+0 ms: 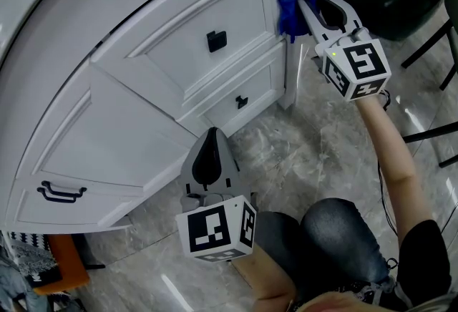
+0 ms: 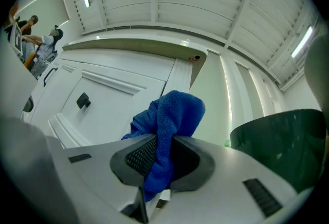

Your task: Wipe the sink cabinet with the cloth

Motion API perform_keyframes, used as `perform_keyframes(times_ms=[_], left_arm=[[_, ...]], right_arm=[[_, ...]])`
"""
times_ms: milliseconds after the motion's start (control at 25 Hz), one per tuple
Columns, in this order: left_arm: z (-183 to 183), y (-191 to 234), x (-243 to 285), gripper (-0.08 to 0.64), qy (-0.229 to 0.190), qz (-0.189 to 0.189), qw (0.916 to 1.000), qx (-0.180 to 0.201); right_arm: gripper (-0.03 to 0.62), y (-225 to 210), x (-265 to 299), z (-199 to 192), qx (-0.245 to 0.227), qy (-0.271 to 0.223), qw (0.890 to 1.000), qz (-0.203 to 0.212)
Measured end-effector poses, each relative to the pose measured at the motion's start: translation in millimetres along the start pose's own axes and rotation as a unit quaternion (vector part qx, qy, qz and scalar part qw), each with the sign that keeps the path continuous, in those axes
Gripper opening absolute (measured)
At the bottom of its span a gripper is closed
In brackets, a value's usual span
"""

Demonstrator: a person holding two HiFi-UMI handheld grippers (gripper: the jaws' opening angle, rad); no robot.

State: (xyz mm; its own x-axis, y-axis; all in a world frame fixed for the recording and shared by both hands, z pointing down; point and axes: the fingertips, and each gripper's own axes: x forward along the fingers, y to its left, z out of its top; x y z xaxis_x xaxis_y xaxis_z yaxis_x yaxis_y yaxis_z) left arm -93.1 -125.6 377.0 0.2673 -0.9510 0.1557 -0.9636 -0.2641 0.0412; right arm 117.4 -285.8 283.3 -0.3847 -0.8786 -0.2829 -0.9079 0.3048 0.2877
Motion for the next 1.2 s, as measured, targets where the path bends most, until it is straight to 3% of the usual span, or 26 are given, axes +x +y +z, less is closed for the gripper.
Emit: perform_keyframes(times_ms=[1200], left_arm=[[0,-1,1,0.006,0.0,0.003,1.0,-0.001]], right_arm=[[0.075,8,-7,-31,-0.005,0.022,1.0,0.005]])
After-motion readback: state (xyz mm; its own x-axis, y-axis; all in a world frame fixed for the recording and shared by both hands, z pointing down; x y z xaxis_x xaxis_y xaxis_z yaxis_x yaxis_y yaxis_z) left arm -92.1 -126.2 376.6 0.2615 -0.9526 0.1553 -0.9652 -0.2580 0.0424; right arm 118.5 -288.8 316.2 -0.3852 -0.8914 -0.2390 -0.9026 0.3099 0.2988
